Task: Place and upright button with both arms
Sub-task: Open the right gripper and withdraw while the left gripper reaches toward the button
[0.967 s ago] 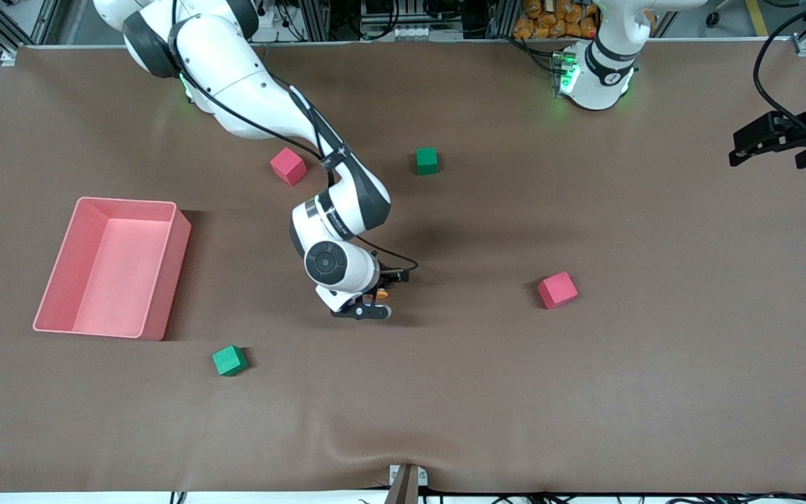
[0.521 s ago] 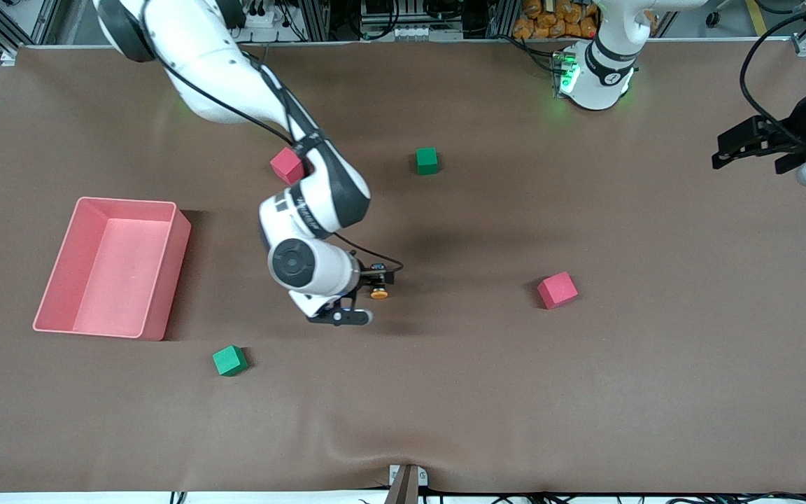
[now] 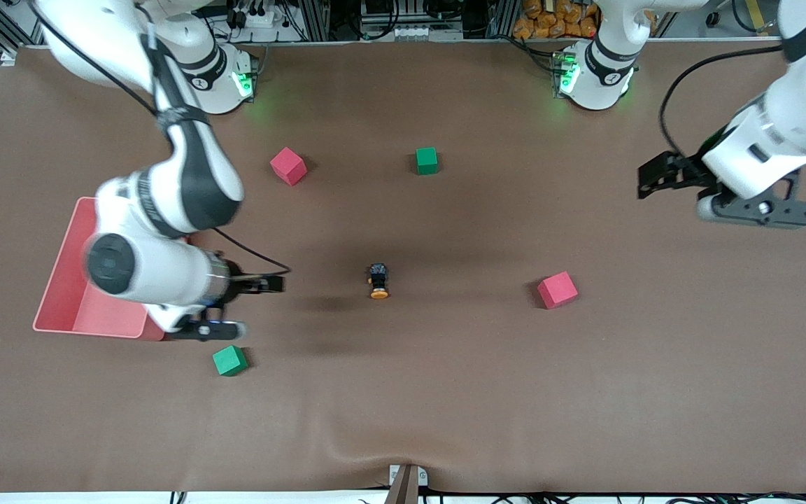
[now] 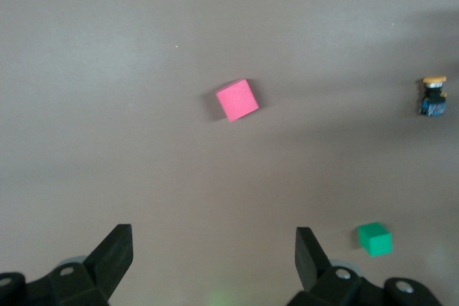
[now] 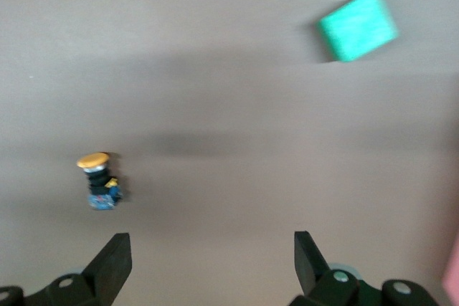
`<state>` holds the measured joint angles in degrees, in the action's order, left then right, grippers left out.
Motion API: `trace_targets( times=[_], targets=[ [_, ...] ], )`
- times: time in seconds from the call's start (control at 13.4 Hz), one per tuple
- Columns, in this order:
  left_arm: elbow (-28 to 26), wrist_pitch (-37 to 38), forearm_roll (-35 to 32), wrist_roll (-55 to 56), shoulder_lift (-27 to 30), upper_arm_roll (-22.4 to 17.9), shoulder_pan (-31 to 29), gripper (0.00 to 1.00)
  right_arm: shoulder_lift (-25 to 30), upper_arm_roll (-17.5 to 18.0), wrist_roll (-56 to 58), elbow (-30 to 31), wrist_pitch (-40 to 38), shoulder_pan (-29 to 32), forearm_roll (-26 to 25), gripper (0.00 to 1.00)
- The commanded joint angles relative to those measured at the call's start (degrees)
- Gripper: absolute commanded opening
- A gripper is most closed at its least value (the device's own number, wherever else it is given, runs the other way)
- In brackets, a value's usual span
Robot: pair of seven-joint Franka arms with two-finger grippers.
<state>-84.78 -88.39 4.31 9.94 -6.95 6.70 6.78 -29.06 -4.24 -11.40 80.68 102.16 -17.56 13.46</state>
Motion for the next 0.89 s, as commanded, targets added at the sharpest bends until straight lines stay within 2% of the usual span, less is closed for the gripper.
trace_targets(
  times=[0.0, 0.07, 0.15, 0.3, 0.45, 0.6, 0.82],
  targets=[
    [0.75, -3.36, 0.7, 6.82, -2.62, 0.95, 3.48, 1.0, 9.79, 1.16, 4.54, 9.92, 0.93, 7.08, -0.89, 1.0],
    [1.19, -4.5, 0.61, 9.71, -4.11, 0.95, 5.68, 1.0, 12.25, 1.07, 4.9, 10.98, 0.93, 9.19, -2.55, 1.0],
    [2.24, -5.47, 0.61, 13.49, -6.13, 0.95, 7.79, 1.0, 14.63, 1.16, 5.34, 11.08, 0.24, 10.43, -6.39, 1.0],
    [6.53, -6.01, 0.95, 17.73, -10.87, 1.04, 10.53, 1.0, 19.2, 1.07, 7.69, 10.99, -2.4, 13.42, -10.9, 1.0],
    [7.77, -6.1, 4.29, 18.7, -14.13, 0.95, 11.76, 1.0, 23.07, -0.59, 14.45, 10.91, -5.03, 16.14, -10.91, 1.0],
    [12.6, -6.1, 4.56, 21.5, -19.13, 1.12, 13.52, 1.0, 27.55, -2.09, 15.62, 10.73, -9.15, 16.68, -11.0, 1.0],
    [17.35, -6.8, 4.56, 26.78, -26.61, 0.6, 18.96, 1.0, 33.53, -2.36, 15.62, 10.29, -15.57, 16.95, -11.09, 1.0]
  ],
)
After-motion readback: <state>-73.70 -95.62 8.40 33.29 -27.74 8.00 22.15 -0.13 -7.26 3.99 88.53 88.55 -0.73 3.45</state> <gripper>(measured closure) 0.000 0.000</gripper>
